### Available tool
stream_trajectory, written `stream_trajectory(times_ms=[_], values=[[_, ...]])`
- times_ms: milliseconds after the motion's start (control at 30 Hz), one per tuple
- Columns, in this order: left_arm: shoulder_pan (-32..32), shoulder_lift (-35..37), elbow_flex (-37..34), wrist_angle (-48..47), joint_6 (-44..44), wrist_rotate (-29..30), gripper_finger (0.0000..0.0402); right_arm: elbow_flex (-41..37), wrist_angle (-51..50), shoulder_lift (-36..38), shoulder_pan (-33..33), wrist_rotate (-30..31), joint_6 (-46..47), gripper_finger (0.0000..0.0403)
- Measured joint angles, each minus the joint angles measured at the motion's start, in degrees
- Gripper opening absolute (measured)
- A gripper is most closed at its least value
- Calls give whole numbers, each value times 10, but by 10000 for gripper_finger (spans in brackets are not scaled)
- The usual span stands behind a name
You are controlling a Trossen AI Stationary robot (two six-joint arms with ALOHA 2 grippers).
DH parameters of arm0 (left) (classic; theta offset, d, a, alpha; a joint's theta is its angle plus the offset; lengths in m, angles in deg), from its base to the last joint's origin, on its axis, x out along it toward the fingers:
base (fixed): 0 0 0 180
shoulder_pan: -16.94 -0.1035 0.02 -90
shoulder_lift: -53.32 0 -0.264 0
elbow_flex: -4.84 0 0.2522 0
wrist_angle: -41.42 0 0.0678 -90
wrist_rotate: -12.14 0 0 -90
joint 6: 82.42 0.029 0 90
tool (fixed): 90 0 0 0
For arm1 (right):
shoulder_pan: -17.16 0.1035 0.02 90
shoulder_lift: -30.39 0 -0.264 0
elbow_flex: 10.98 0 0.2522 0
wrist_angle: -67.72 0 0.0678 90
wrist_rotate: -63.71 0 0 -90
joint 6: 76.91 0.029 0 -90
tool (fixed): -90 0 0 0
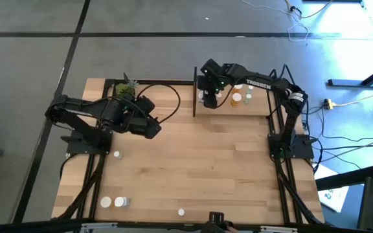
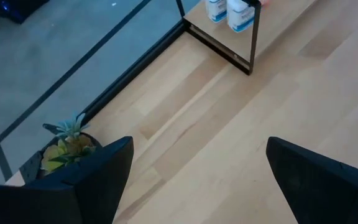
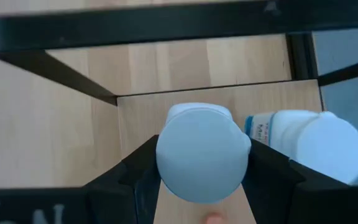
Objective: Pick and place medicine bottles onto shelf by color
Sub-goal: Put the top white pill bottle on the shelf aligned with the other white pill bottle
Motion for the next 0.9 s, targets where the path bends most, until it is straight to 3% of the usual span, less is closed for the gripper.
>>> stream_trajectory(times_ms=[200,900], values=[[0,0,0,1,-1,0,363,-31,47,0,-2,3,-15,188],[0,0,0,7,-6,0,363,-37,32,-4,-21,-2,-31,188]])
